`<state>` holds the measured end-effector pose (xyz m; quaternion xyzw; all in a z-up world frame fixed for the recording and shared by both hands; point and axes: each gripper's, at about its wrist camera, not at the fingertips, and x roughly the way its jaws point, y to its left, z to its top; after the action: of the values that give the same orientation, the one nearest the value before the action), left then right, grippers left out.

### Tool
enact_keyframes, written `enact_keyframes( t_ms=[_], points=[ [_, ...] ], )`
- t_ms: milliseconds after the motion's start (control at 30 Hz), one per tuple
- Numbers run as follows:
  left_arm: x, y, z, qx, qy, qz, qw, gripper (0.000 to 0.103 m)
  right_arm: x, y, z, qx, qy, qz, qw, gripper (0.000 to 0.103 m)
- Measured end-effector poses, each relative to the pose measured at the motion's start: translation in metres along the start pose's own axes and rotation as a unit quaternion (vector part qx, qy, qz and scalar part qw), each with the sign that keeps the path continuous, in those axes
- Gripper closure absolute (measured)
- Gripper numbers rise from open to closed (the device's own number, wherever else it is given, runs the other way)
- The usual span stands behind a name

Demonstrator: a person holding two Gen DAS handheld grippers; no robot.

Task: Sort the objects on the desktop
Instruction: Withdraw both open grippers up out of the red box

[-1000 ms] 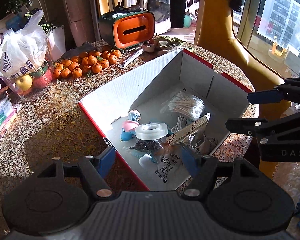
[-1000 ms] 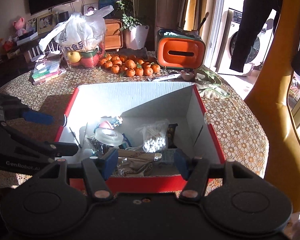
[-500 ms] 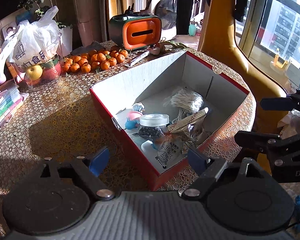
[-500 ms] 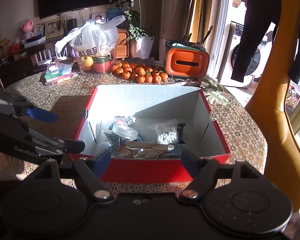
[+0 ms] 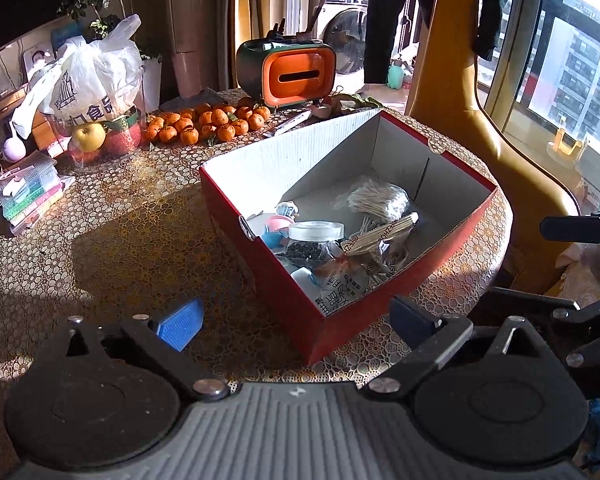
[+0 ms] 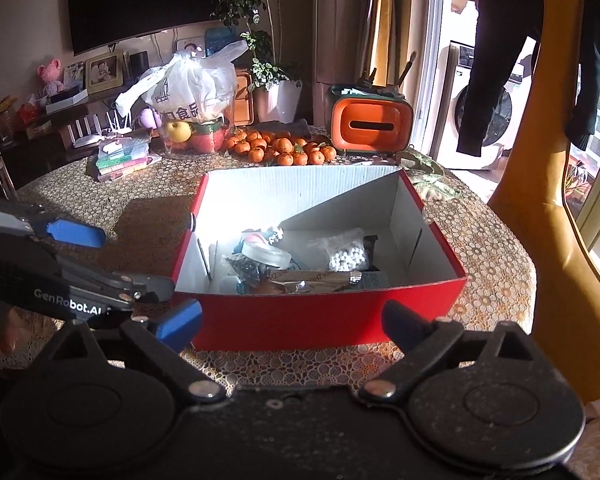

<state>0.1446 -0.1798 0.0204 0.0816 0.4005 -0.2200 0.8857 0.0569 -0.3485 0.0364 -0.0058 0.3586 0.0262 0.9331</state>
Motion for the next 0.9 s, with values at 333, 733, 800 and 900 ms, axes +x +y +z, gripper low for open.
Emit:
enact_keyframes(
  t_ms=[333, 733, 800, 900],
  points=[
    [-0.012, 0.001, -0.013, -0.012, 0.0, 0.003, 0.9999, 0.003, -0.011, 0.008, -0.011, 0.002, 0.002, -0.003, 1.0, 0.006],
    [-0.016, 0.0, -0.024, -0.009, 0.004, -0.006, 0.9999, 0.003, -0.016, 0.009, -0.016, 0.013, 0.001, -0.006, 1.0, 0.006],
    [-0.015, 0.0, -0.026, -0.005, 0.007, -0.003, 1.0, 0.003, -0.016, 0.01, -0.015, 0.013, 0.001, -0.006, 1.0, 0.006],
    [-0.015, 0.0, -0.028, 0.0, 0.009, -0.005, 0.9999, 0.003, -0.016, 0.01, -0.015, 0.014, 0.001, -0.008, 1.0, 0.006]
  ],
)
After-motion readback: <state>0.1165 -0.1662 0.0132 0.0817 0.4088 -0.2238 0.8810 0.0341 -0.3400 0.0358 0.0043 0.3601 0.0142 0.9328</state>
